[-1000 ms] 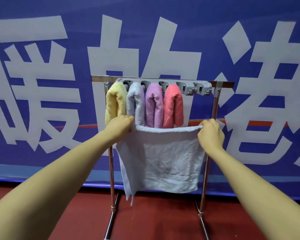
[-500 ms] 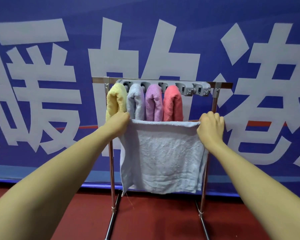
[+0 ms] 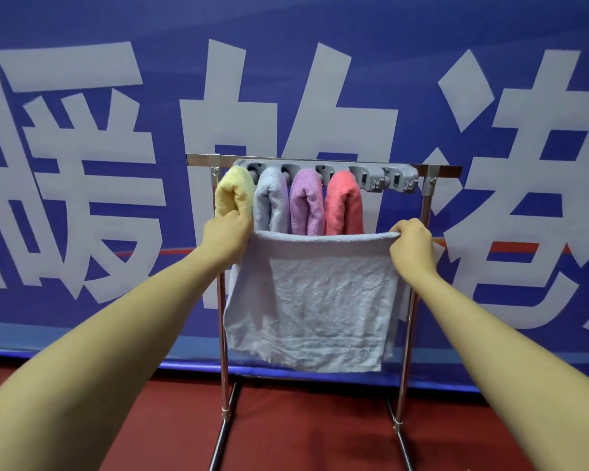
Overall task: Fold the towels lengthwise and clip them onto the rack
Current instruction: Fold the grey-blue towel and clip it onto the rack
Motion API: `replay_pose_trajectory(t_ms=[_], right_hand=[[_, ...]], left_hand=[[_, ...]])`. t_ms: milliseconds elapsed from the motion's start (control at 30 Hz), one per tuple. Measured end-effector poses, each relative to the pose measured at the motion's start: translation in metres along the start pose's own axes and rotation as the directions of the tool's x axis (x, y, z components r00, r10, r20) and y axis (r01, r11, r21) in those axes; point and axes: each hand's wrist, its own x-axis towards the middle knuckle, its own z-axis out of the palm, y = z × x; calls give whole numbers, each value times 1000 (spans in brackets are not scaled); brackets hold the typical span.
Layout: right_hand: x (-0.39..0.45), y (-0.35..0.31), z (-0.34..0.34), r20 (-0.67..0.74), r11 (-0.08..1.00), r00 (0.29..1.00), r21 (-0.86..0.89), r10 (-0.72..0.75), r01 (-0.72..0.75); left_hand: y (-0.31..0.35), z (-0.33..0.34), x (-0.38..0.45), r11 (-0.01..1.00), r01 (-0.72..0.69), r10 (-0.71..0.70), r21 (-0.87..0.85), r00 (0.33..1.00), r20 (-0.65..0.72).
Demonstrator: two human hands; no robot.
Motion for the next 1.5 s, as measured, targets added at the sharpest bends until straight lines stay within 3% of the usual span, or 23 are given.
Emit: replay_pose_trajectory(t_ms=[133, 300, 633, 867, 1100, 1267, 1500], right_hand=[[-1, -2, 5, 51, 998, 998, -55, -23, 26], [0, 2, 9, 19, 954, 997, -290, -68, 71], [-3, 6, 13, 70, 970, 991, -210, -112, 124], [-5, 3, 6, 47, 918, 990, -370, -136, 144], [-3, 4, 10, 29, 981, 999, -193, 18, -12], [-4, 7, 11, 65, 995, 997, -85, -44, 50], [-6, 12, 17, 100, 970, 985, -185, -142, 158]], left_hand=[[0, 2, -2, 998, -5, 1, 67, 999, 48], [-3, 1, -6, 996, -18, 13, 89, 999, 50], [-6, 0, -6, 999, 33, -35, 33, 998, 54], [-11, 7, -8, 998, 56, -61, 42, 990, 124], [-8, 3, -10, 996, 34, -41, 81, 996, 81], [-8, 3, -10, 997, 44, -48, 64, 997, 64], [-11, 12, -13, 997, 65, -69, 41, 992, 102]])
